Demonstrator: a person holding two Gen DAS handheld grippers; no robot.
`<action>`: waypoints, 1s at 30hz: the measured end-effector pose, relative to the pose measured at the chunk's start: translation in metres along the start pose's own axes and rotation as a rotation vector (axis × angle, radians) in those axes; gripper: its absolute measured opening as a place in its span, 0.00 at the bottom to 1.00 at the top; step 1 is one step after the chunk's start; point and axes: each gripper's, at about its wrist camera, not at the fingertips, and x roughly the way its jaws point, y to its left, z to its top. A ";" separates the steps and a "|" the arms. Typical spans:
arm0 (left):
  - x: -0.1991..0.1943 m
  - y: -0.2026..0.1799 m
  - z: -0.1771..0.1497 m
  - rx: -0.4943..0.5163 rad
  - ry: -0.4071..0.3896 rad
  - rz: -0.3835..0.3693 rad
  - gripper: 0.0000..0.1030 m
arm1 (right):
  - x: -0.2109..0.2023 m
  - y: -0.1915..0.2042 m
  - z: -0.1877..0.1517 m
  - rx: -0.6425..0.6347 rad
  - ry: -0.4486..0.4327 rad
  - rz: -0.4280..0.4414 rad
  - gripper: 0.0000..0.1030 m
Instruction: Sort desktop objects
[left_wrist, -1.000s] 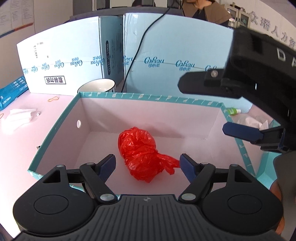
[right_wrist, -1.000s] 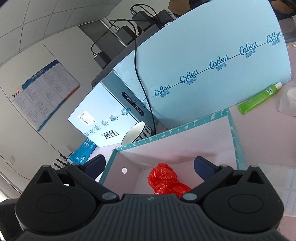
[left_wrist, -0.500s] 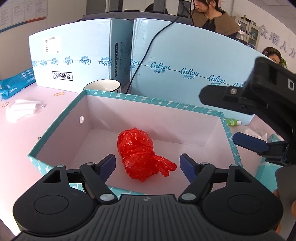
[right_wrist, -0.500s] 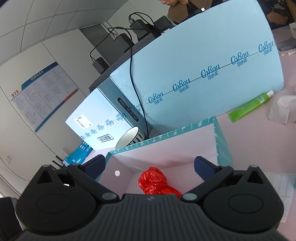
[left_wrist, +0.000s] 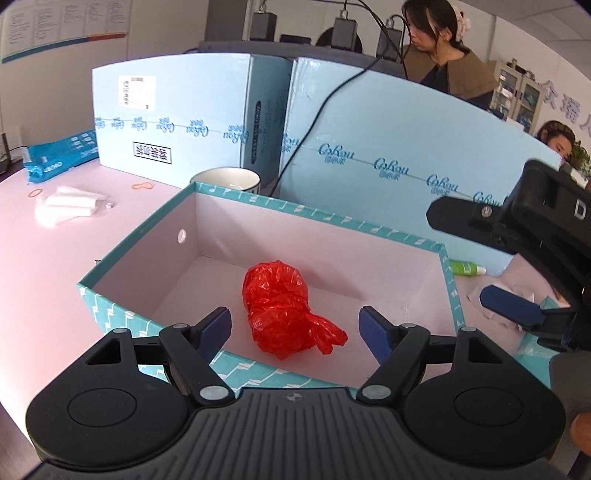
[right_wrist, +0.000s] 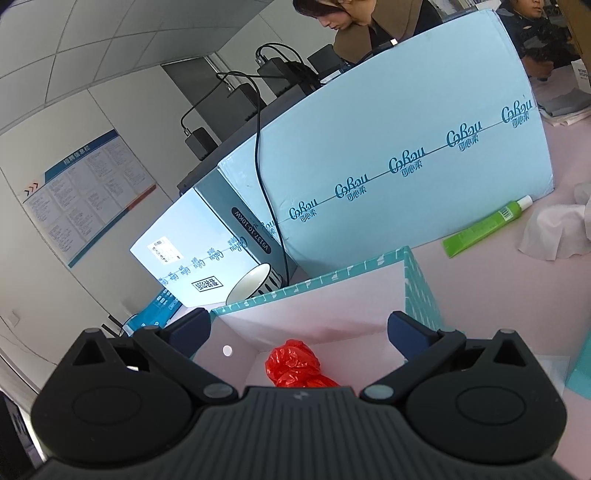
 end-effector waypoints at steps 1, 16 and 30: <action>-0.001 -0.001 -0.001 -0.008 -0.003 0.002 0.70 | -0.001 -0.001 0.000 -0.003 0.001 0.001 1.00; -0.008 -0.017 -0.018 -0.055 -0.005 0.036 0.71 | -0.016 -0.019 0.004 -0.020 0.014 0.008 1.00; -0.009 -0.043 -0.022 -0.024 -0.027 0.043 0.71 | -0.028 -0.040 0.012 -0.008 -0.003 -0.015 1.00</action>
